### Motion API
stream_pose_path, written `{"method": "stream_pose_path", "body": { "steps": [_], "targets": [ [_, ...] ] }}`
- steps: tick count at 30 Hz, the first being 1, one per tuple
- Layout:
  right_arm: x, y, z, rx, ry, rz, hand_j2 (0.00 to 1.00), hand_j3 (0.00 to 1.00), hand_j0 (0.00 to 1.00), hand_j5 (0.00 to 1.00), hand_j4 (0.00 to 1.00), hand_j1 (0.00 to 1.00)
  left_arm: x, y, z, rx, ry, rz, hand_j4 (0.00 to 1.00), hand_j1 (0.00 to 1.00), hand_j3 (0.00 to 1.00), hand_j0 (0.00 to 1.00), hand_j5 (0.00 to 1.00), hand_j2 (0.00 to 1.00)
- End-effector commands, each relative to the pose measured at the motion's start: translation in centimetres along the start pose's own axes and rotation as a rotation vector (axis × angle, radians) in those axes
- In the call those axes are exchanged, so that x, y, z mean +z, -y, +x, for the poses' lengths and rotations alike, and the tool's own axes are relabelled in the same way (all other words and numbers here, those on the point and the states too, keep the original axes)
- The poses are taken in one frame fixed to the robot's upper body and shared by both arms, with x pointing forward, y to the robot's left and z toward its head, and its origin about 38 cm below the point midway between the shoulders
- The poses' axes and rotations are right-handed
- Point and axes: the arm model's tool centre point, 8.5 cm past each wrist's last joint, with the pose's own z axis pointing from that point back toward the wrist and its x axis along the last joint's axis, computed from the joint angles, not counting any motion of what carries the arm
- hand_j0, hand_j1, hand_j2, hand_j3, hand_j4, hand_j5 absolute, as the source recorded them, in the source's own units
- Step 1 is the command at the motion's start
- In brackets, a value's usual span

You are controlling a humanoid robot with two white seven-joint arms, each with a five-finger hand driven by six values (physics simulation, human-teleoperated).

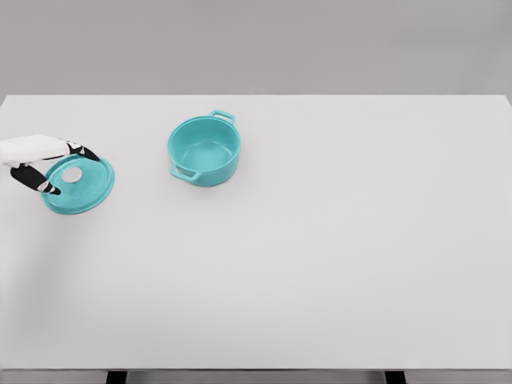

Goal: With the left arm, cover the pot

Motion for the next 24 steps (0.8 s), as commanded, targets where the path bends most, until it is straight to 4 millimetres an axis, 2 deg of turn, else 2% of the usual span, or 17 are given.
{"method": "stream_pose_path", "body": {
  "steps": [1,10,24],
  "targets": [
    [0.01,0.0,-0.01,0.0,0.0,0.0,1.0,1.0,1.0,1.0,1.0,1.0,0.05,-0.06,-0.05,0.004,-0.002,0.005,0.86,0.86,0.86,0.86,0.86,0.86],
    [0.01,-0.01,-0.01,0.0,0.0,0.001,1.0,1.0,1.0,1.0,1.0,1.0,0.1,-0.86,0.74,-0.055,0.004,-0.001,0.84,0.84,0.84,0.84,0.84,0.84],
    [-0.01,0.01,0.04,0.001,0.001,0.0,1.0,1.0,1.0,1.0,1.0,1.0,-0.09,-0.44,0.53,-0.041,0.001,-0.005,0.81,0.81,0.81,0.81,0.81,0.81]
  ]
}}
